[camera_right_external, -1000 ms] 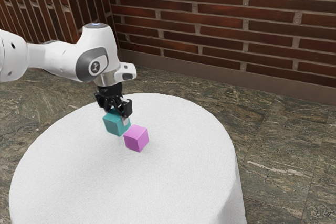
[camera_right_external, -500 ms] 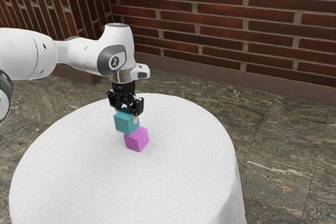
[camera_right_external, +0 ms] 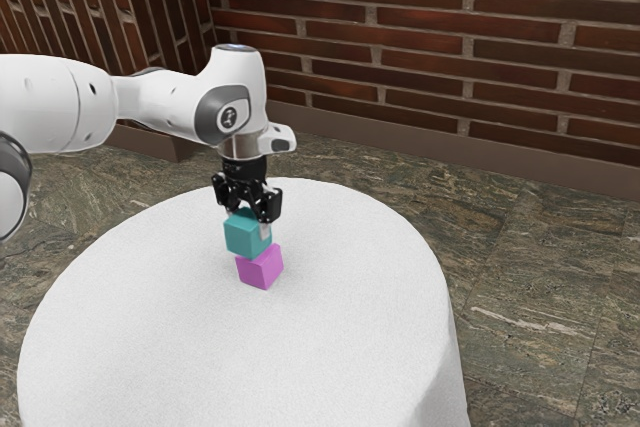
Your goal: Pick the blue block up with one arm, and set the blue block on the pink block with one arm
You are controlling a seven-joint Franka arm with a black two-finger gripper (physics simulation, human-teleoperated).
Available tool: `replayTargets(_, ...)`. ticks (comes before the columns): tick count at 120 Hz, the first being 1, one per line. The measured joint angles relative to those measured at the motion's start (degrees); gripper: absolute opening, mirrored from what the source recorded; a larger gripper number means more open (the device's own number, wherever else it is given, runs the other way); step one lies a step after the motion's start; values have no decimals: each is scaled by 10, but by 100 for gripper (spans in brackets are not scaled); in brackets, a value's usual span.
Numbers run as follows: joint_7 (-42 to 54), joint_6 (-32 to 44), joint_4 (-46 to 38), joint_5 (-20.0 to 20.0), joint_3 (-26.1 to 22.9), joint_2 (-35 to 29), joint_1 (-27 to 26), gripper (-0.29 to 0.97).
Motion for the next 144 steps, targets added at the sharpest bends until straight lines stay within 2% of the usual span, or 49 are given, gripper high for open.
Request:
replayTargets(61, -3, 36, -31, -4, -1, -20, -2, 37)
replayTargets(144, 12, 59, -33, 0, 0, -5, 1, 38)
